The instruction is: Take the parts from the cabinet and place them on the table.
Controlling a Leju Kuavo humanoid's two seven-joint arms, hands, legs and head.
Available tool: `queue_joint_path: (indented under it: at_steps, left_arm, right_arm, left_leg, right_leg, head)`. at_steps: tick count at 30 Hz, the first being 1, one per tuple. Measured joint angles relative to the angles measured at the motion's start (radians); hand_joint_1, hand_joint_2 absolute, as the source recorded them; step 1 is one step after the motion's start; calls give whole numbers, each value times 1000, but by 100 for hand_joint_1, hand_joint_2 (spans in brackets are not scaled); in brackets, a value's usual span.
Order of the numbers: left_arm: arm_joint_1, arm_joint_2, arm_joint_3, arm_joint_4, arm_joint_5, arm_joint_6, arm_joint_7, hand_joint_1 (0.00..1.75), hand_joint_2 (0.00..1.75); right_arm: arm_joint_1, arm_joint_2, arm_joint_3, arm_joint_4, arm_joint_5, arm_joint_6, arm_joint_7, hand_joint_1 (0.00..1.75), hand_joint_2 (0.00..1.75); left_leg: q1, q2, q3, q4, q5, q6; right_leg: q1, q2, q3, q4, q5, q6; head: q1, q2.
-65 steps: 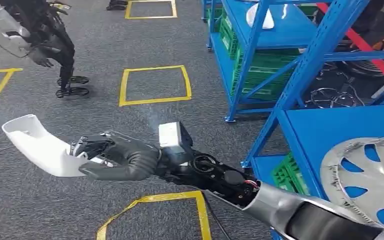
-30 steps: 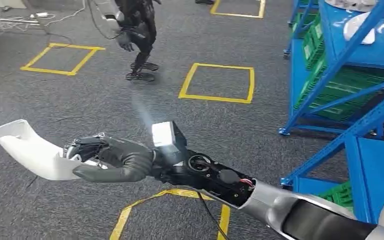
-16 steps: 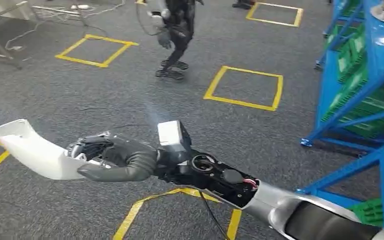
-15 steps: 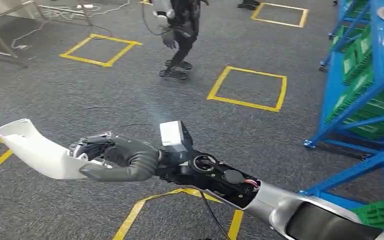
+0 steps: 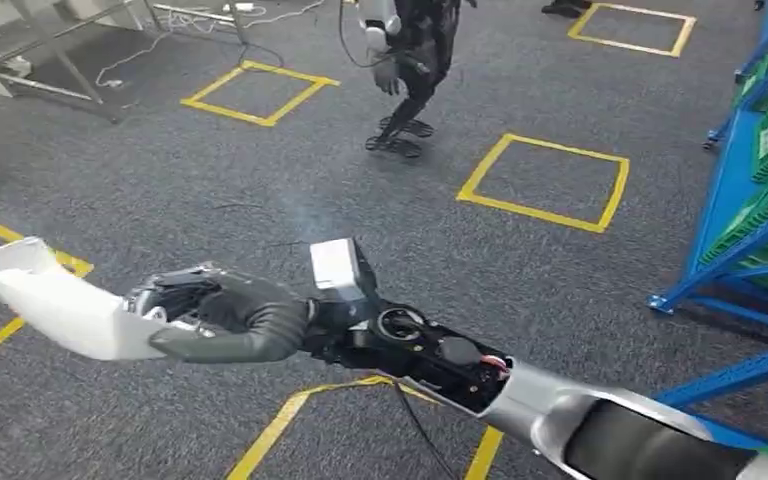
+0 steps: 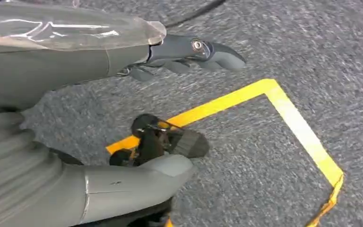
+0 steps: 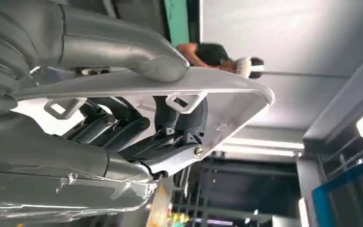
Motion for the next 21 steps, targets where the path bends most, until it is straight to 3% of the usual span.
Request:
queue_joint_path:
  at_steps: [1,2,3,5,6,7,8,11,12,13,14,16,17,18,19,20,21]
  left_arm:
    - [0,0,0,0,0,0,0,0,175]
    - [1,0,0,0,0,0,0,0,175]
    - [3,0,0,0,0,1,1,0,175]
    - [4,2,0,0,0,1,1,0,175]
    - [3,3,0,0,0,1,1,0,175]
    - [-2,2,0,0,-2,1,2,0,175]
    - [-3,2,0,0,-3,1,2,0,175]
    - [1,2,0,0,-4,2,4,0,175]
    - [2,1,0,0,-4,2,5,0,175]
    - [1,0,0,0,-5,1,5,0,175]
    - [-1,1,0,0,-4,2,5,0,175]
    - [-3,1,0,0,-4,1,5,0,175]
    - [-2,1,0,0,-5,1,5,0,175]
    - [-2,1,0,0,-5,1,6,0,175]
    - [-2,1,0,0,-5,1,8,0,175]
    - [-2,1,0,0,-5,1,8,0,175]
    - [-3,0,0,0,-5,2,8,0,175]
  right_arm:
    - [1,0,0,3,0,0,0,175,175]
    - [1,0,0,6,-1,1,-2,175,175]
    - [1,0,0,8,-1,2,-2,175,175]
    - [1,0,0,9,-2,3,-4,175,175]
    - [0,0,0,9,-2,3,-5,175,175]
    - [0,0,0,9,-2,3,-7,175,175]
    - [0,0,0,10,-1,3,-8,175,175]
    - [0,0,0,10,0,4,-10,175,175]
    - [0,1,0,10,0,4,-10,175,175]
    - [0,1,0,10,1,4,-10,175,175]
    - [0,1,-1,10,1,6,-12,175,175]
    - [2,1,-1,15,1,11,-12,175,175]
    - [4,1,-1,17,1,12,-12,175,175]
    - [6,1,-1,18,1,12,-12,175,175]
    - [6,1,-1,20,1,13,-12,175,175]
    - [6,1,-1,20,1,14,-12,175,175]
    - [5,1,-1,20,1,15,-12,175,175]
  left_leg:
    - [0,5,-37,78,-28,-3]
    - [1,9,-56,116,-33,-5]
    - [1,11,-45,96,-13,-6]
    - [1,25,41,-62,66,-3]
    - [0,50,99,-166,104,-1]
    - [-8,82,127,-226,100,4]
    - [-9,64,124,-226,108,18]
    - [-10,41,120,-223,105,33]
    - [-3,34,123,-227,109,40]
    - [-2,27,123,-227,109,43]
    - [-2,22,123,-227,110,50]
    - [-3,3,122,-226,110,53]
    - [-4,-8,123,-226,110,53]
    - [-4,-19,123,-226,109,52]
    - [-3,-31,124,-225,109,52]
    - [-3,-45,127,-225,109,52]
    - [-3,-58,130,-224,108,50]
  right_leg:
    - [1,-13,-2,0,-1,-1]
    - [1,-24,-3,0,-1,-1]
    - [1,-34,-3,0,-1,0]
    - [1,-50,0,1,-4,3]
    - [1,-58,2,2,-6,7]
    - [11,-65,1,5,-11,13]
    - [14,-70,0,7,-12,16]
    - [13,-89,5,8,-17,29]
    - [8,-70,2,16,-27,40]
    - [6,-31,-9,50,-53,44]
    - [6,-10,-44,131,-101,47]
    - [6,-2,-130,316,-178,50]
    - [6,-1,-156,365,-186,49]
    - [6,0,-158,362,-169,47]
    - [6,0,-138,312,-131,44]
    - [6,6,-98,223,-78,39]
    - [6,25,-47,110,-21,32]
  head:
    - [-2,0]
    - [-5,0]
    - [-7,0]
    - [-11,0]
    - [-13,0]
    - [-16,0]
    - [-13,0]
    - [-2,0]
    - [-4,0]
    - [-1,0]
    - [8,0]
    - [17,0]
    - [18,0]
    - [17,0]
    - [19,0]
    - [21,0]
    - [24,0]
